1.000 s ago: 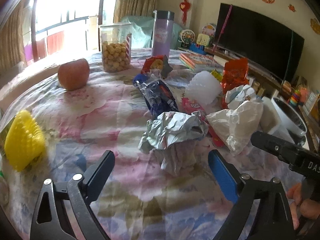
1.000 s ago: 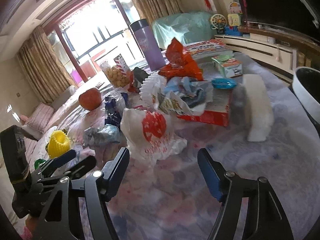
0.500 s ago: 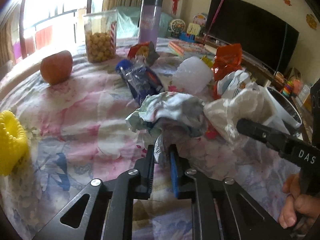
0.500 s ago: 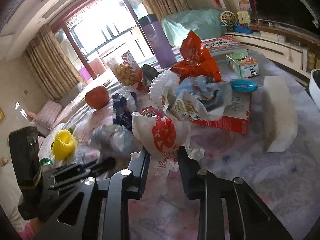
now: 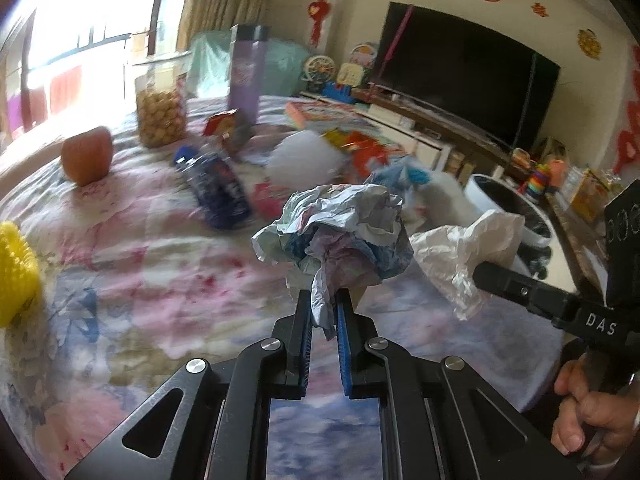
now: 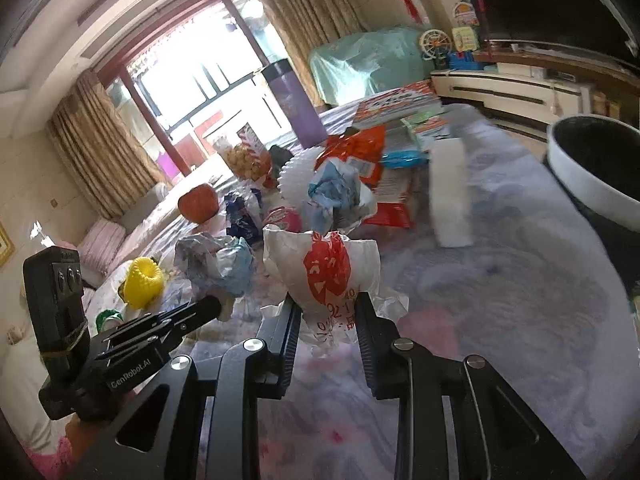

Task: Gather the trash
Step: 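Carry the foil and bag to the trash bin with both tools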

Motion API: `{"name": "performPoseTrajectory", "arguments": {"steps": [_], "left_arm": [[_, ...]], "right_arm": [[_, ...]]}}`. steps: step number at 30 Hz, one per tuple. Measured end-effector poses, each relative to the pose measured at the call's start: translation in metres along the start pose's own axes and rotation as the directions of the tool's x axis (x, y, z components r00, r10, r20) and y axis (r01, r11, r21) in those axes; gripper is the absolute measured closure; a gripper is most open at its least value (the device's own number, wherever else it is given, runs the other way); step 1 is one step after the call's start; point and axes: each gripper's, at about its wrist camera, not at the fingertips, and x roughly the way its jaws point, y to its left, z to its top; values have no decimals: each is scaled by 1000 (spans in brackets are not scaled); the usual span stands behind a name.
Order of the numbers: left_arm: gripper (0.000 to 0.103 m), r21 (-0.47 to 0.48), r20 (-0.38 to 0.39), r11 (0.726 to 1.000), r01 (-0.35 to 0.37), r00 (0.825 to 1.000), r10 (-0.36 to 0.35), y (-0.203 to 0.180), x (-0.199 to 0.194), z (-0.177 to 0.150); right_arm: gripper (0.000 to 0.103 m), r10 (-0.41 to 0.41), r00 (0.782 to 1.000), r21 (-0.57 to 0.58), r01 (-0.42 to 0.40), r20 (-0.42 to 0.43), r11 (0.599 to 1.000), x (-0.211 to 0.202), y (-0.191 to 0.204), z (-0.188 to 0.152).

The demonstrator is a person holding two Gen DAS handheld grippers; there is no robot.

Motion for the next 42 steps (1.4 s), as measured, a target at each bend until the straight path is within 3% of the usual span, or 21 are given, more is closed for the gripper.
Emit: {"name": "performPoseTrajectory", "arguments": {"steps": [7,18,33,42], "left_arm": [[93,60,-1,997,56,998,-56,-28,0,3],[93,142,-42,982,122,992,-117,-71,33,19],[93,215,-76,956,199,979,-187,-132,91,55],[93,259,-94,943,208,977,-190,-167,124,77]], "right_arm": [[76,-42,998,38,41,45,998,-27,-21,-1],[76,-119,988,115,108,96,987,-56,-62,1],[76,-251,953,225,211,171,951,-110,-128,16],[76,-301,936,269,247,182,931,-117,-160,34]]}}
